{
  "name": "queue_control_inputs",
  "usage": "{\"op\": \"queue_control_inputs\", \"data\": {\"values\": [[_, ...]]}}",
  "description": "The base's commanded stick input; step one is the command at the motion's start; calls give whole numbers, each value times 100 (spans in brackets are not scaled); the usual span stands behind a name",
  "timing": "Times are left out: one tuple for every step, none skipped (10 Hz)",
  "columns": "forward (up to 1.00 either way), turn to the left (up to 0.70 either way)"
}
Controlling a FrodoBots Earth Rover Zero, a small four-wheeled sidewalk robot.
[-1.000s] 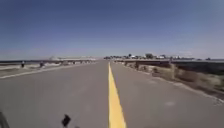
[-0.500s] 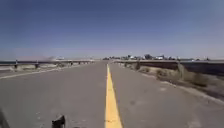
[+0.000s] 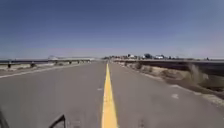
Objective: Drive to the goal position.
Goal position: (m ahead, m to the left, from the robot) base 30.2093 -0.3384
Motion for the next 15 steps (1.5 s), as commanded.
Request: {"op": "queue_control_inputs", "data": {"values": [[100,2],[100,15],[100,0],[100,0],[100,0],[100,0],[100,0],[100,0],[100,0],[100,0],[100,0],[100,9],[100,22],[100,27],[100,27]]}}
